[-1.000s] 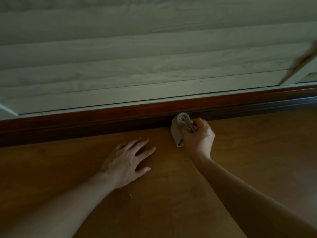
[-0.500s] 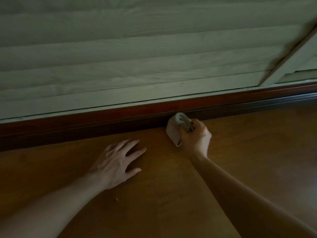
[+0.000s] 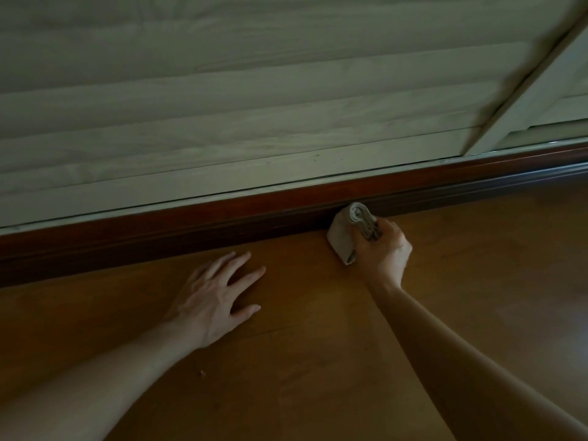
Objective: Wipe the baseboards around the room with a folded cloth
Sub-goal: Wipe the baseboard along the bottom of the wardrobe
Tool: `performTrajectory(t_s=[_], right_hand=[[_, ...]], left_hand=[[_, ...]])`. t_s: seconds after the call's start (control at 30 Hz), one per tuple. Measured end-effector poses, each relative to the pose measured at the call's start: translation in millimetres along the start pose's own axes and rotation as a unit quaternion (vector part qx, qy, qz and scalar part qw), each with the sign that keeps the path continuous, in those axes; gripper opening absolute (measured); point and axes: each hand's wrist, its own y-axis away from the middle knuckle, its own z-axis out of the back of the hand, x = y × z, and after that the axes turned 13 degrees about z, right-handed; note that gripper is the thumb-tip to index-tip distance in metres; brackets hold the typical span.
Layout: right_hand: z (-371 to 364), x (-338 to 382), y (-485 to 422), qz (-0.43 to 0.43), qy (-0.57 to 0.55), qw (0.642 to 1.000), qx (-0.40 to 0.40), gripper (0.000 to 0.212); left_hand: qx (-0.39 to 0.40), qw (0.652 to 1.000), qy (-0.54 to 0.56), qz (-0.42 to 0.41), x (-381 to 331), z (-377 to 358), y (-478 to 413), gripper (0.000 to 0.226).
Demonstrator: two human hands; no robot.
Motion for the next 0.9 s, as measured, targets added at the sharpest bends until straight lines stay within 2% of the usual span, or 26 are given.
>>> performTrajectory(t_s=[0.17, 0.33, 0.4, 0.6, 0.8, 0.9], right_hand=[[13, -14, -12, -0.021, 0.026, 0.999, -0.007, 0.031], [34, -21, -20, -0.088, 0.025, 0.992, -0.084, 0.017], [33, -18, -18, -0.086, 0.032, 0.993, -0.077, 0.018], [-20, 31, 20, 0.042, 0.006, 0.999, 0.02, 0.017], [-66, 73, 47, 0.136, -0.012, 0.989, 0.059, 0.02], [-69, 76, 48, 0.147, -0.014, 0.986, 0.071, 0.025]], left_hand=[[0.002, 1.0, 0.005, 0.003, -1, 2, 1, 0.071], [-0.019, 0.999, -0.021, -0.017, 10, -8, 11, 0.071], [-0.024, 0.998, -0.056, -0.025, 15, -12, 18, 0.067], [-0.032, 0.996, -0.067, -0.047, 20, -19, 29, 0.066], [-0.026, 0.997, -0.059, -0.052, 14, -5, 24, 0.066], [-0.026, 0.996, -0.056, -0.066, 9, -3, 19, 0.07]])
